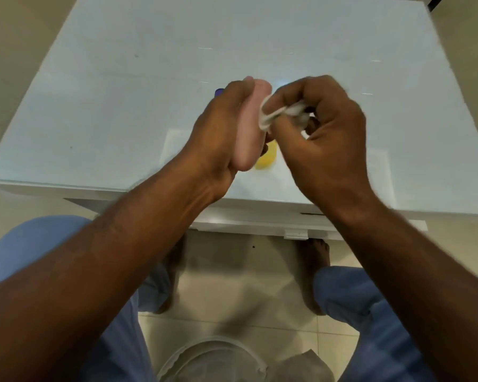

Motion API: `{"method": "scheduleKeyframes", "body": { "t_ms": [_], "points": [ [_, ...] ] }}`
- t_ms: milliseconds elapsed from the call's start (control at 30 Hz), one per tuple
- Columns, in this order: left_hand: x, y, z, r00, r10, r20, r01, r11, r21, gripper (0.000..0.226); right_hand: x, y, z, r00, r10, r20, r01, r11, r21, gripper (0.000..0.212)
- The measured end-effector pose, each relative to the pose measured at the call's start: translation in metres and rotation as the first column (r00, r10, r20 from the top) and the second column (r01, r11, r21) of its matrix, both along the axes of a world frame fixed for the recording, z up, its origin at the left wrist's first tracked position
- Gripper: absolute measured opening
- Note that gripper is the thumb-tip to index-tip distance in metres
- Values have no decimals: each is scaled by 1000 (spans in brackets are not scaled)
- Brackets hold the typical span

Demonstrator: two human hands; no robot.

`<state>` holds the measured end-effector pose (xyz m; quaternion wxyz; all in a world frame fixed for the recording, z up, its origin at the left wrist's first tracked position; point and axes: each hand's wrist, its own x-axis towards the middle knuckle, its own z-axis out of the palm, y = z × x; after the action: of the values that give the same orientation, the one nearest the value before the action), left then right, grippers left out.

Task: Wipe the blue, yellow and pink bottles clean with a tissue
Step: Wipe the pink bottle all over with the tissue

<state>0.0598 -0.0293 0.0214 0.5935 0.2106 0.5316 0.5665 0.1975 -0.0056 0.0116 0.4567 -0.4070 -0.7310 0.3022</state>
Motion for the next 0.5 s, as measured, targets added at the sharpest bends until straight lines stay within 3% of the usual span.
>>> {"method": "scheduleKeyframes", "body": {
  "t_ms": [100,267,433,500],
  "points": [
    [5,1,-6,998,27,48,-25,999,-29,45,0,1,-3,999,-42,-3,42,999,-12,16],
    [-3,3,-9,987,58,151,-46,995,-84,50,-10,-23,-9,963,213,165,-224,973,52,17],
    [2,4,-7,994,105,44,-101,991,-83,53,0,0,2,999,-37,-14,36,997,-62,20],
    [7,4,-7,994,104,24,-101,990,-100,57,4,5,1,998,-56,-30,52,991,-123,20]
  ]
}}
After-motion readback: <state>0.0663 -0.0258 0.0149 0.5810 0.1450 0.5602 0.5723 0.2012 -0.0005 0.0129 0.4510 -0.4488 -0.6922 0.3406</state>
